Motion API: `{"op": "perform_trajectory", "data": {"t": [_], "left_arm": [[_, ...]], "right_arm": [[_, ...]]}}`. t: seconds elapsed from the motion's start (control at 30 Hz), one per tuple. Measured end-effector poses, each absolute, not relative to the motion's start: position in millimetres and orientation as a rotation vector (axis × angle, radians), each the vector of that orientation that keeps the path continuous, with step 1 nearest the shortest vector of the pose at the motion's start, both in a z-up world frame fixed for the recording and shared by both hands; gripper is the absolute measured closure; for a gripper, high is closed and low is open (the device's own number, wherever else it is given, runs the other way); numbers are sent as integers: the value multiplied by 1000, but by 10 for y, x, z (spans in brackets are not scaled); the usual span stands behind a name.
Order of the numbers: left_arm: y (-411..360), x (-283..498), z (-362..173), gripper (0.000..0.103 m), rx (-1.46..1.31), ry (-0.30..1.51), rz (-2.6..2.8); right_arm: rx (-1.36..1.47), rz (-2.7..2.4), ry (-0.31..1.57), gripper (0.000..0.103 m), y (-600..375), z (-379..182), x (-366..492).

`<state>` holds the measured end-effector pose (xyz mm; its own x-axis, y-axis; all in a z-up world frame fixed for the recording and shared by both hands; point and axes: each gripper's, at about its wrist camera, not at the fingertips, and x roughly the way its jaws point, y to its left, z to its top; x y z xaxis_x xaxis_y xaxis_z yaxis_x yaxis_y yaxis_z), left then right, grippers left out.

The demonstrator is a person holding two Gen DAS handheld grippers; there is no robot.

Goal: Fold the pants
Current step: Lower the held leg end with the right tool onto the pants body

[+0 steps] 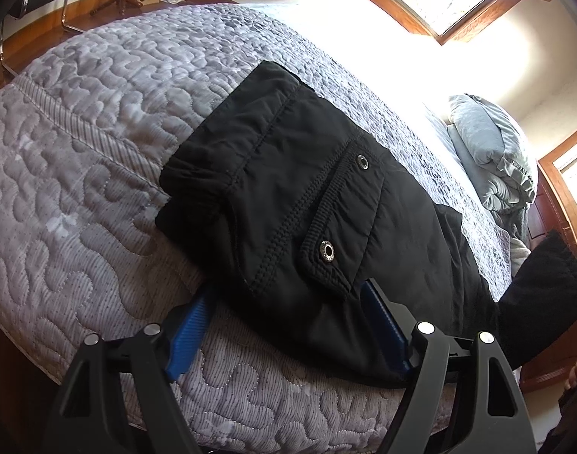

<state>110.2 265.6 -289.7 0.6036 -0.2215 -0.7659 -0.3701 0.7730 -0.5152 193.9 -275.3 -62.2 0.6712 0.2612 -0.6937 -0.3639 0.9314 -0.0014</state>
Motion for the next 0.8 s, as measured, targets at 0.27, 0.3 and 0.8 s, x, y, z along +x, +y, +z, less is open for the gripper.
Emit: {"op": "perform_trajectory", "data": {"t": [0.27, 0.3, 0.8], "left_arm": [[2682, 1086, -2909, 24, -733, 932, 78], [2686, 1083, -2909, 24, -735, 931, 75], [2785, 1031, -2928, 23, -761, 925, 53]], "right_arm": [[-212, 391, 816, 89, -2421, -881, 1970], [-228, 392, 819, 89, -2367, -917, 1968], [-422, 463, 927, 89, -1641, -1654, 1804]]}}
